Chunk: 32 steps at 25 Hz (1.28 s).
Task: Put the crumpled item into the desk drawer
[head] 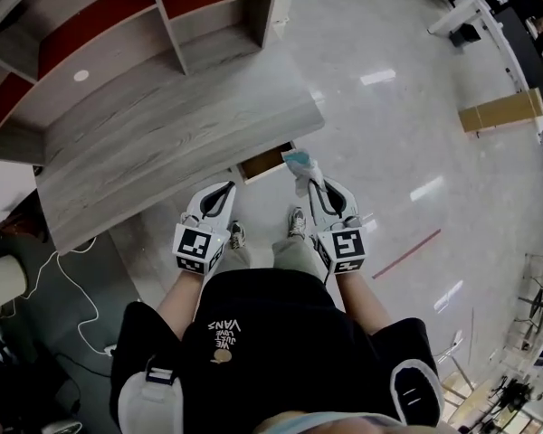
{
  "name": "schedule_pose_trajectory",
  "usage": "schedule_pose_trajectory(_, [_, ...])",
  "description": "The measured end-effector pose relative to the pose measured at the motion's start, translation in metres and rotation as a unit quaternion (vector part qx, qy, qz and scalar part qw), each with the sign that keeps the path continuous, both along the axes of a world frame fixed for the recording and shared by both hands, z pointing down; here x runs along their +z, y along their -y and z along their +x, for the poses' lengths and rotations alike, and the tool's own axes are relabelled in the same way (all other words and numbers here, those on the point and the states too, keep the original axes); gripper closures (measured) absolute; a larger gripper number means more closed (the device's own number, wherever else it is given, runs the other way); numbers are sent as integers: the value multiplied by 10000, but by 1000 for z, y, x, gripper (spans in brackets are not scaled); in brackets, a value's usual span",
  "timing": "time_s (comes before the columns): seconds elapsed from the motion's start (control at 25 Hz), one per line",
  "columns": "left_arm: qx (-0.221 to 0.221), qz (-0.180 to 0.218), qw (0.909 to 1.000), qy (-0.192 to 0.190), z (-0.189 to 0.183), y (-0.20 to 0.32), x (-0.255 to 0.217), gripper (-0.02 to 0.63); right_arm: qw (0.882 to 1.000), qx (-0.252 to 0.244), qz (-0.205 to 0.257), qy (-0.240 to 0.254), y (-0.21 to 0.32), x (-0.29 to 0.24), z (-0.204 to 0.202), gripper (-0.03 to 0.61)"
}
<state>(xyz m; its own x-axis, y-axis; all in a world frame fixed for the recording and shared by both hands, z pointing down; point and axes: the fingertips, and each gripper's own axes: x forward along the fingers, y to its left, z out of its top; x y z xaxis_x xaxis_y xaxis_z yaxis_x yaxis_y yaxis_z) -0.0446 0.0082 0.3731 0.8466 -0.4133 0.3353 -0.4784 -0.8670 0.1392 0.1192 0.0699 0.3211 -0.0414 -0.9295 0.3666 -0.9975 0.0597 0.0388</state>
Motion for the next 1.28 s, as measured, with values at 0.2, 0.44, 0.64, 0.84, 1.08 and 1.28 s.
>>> schedule_pose_trajectory(0.2, [-374, -148, 9990, 191, 3, 7, 28, 561, 9973, -597, -295, -321, 15, 22, 5, 532])
schedule_pose_trajectory(0.44, [-694, -324, 9966, 286, 11, 9, 54, 561, 9909, -1083, -566, -560, 30, 55, 17, 532])
schedule_pose_trajectory(0.64, [-840, -353, 9949, 420, 15, 11, 79, 561, 9822, -1385, -1061, -700, 38, 82, 21, 532])
schedule_pose_trajectory(0.84, [-929, -267, 9936, 591, 23, 14, 101, 561, 9830, -1399, -1123, -388, 45, 111, 25, 532])
schedule_pose_trajectory(1.08, [-1024, -323, 9922, 633, 19, 18, 128, 561, 9780, -1558, -1342, -347, 53, 140, 11, 532])
schedule_pose_trajectory(1.28, [-991, -475, 9917, 667, 19, 13, 154, 561, 9659, -1951, -1543, -726, 62, 152, 1, 532])
